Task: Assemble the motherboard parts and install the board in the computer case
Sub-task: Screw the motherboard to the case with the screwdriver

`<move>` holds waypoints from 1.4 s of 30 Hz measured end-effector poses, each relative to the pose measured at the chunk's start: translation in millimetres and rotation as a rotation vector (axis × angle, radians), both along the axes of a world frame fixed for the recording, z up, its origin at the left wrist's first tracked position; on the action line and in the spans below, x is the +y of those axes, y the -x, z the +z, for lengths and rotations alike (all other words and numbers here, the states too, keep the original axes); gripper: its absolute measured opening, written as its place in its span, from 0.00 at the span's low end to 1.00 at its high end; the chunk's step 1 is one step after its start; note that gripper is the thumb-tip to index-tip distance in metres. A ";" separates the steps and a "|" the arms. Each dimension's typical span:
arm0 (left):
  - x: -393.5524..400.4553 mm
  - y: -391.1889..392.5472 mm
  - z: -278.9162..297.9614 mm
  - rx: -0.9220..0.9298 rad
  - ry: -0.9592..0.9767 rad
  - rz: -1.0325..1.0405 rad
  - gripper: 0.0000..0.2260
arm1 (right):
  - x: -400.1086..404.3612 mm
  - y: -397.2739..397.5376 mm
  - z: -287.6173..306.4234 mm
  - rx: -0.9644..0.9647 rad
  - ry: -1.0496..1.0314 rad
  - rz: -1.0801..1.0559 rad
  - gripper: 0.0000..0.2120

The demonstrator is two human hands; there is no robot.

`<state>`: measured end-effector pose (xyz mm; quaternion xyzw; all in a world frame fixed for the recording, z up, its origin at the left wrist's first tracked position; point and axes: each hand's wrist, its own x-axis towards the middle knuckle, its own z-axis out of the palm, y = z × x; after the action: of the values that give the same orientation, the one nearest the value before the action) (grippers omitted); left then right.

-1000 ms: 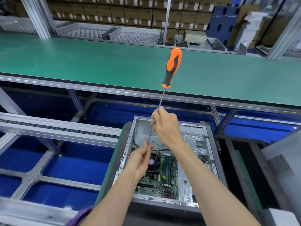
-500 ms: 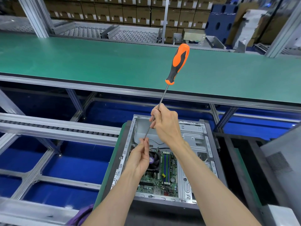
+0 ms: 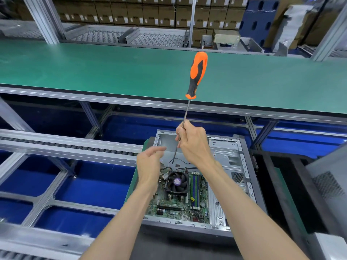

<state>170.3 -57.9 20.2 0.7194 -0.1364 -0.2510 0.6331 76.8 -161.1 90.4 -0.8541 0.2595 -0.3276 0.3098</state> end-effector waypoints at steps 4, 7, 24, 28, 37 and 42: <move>1.1 -19.2 23.5 -0.297 0.007 -0.388 0.07 | 12.2 -5.5 -8.5 0.041 0.000 0.055 0.09; 1.5 -30.4 19.7 -0.400 -0.112 -0.450 0.07 | 19.7 -8.9 -8.2 0.042 0.005 0.085 0.08; 55.2 -8.8 -8.1 -0.457 -0.360 -0.290 0.04 | 37.5 -21.3 26.3 -0.162 -0.041 0.341 0.10; 57.1 4.8 -16.5 -0.449 -0.443 -0.258 0.05 | 38.6 -14.9 20.1 -0.164 -0.028 0.377 0.11; 61.8 16.4 -27.6 -0.491 -0.533 -0.160 0.13 | 36.6 -10.6 17.9 -0.150 0.047 0.432 0.10; 76.9 9.3 -34.0 -0.660 -0.803 -0.106 0.28 | 33.3 -11.1 16.0 -0.182 0.021 0.422 0.11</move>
<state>161.1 19.0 -13.8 0.9385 -0.2579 -0.0750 0.2169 87.9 -127.8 106.3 -0.8595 0.0430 -0.3338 0.3846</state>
